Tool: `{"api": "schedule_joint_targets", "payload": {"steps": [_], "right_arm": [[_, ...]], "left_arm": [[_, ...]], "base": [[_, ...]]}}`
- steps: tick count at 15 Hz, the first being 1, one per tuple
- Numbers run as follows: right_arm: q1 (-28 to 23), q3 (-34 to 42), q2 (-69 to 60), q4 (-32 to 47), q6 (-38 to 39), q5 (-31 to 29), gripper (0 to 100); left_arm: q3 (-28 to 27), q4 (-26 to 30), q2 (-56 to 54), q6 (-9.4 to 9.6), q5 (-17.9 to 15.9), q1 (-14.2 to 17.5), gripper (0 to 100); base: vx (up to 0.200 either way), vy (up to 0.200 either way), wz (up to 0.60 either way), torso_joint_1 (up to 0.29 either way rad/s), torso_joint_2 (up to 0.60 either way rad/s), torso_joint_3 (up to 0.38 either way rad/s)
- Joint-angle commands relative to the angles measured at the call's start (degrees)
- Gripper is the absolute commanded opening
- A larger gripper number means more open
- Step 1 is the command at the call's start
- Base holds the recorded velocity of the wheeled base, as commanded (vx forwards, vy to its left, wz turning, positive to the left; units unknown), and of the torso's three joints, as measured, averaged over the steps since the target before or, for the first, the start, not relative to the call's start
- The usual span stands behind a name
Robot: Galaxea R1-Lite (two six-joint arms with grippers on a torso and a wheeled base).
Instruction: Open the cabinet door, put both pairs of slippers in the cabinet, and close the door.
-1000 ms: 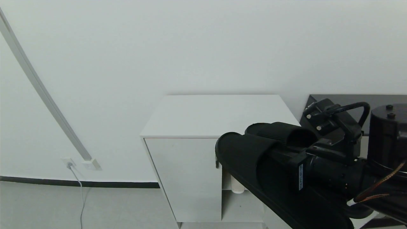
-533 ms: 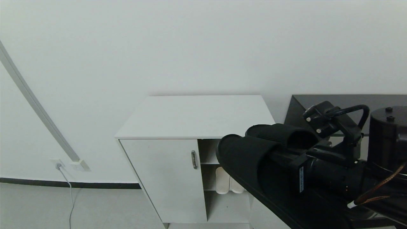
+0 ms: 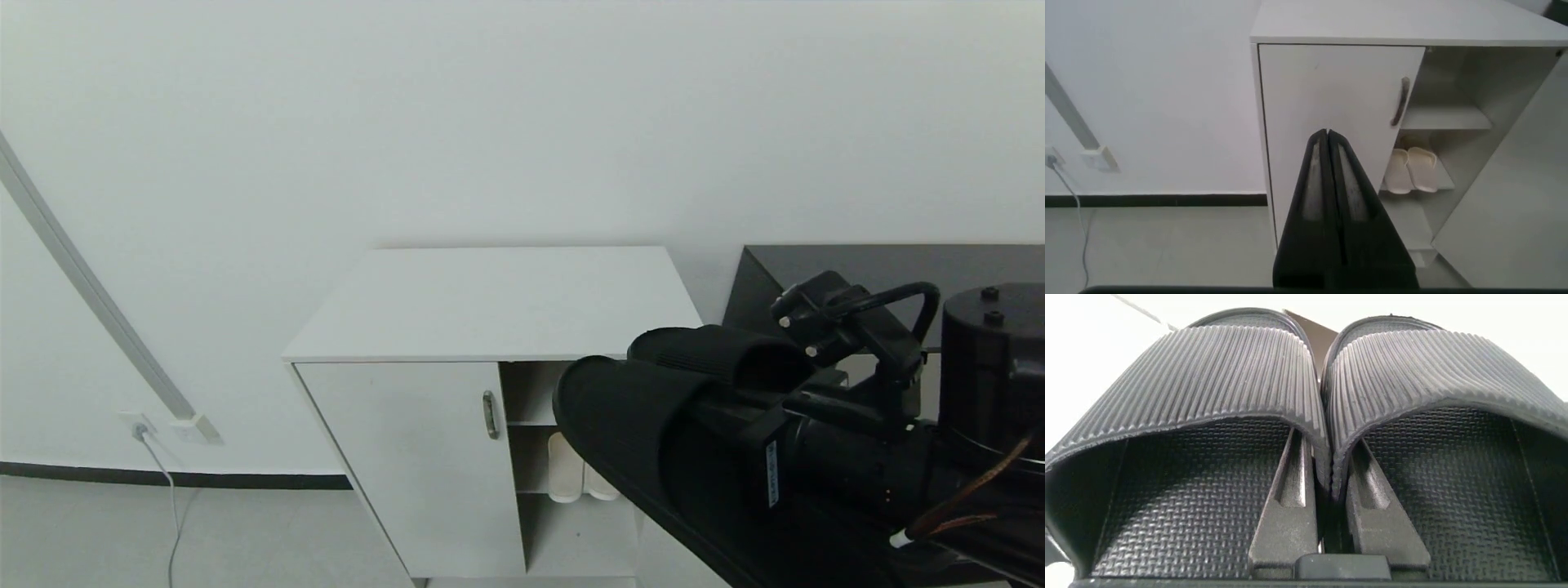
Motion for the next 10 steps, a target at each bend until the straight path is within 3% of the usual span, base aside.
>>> {"api": "schedule_joint_targets", "payload": {"steps": [1,3,10], "right_arm": [[0.04,0.43,0.1,-0.05,-0.38,-0.01,0],[0.13,0.69,0.18,-0.05,-0.38,-0.01,0],[0.13,0.87,0.1,-0.05,-0.73,0.16,0]], "left_arm": [[0.01,-0.01,0.07,-0.01,0.01,-0.01,0],[0.01,-0.01,0.07,-0.01,0.01,-0.01,0],[0.01,-0.01,0.07,-0.1,0.01,-0.01,0]], "base": [[0.0,0.0,0.0,0.0,0.0,0.0],[0.0,0.0,-0.3,0.001,0.0,0.001],[0.0,0.0,0.0,0.0,0.0,0.0]]}}
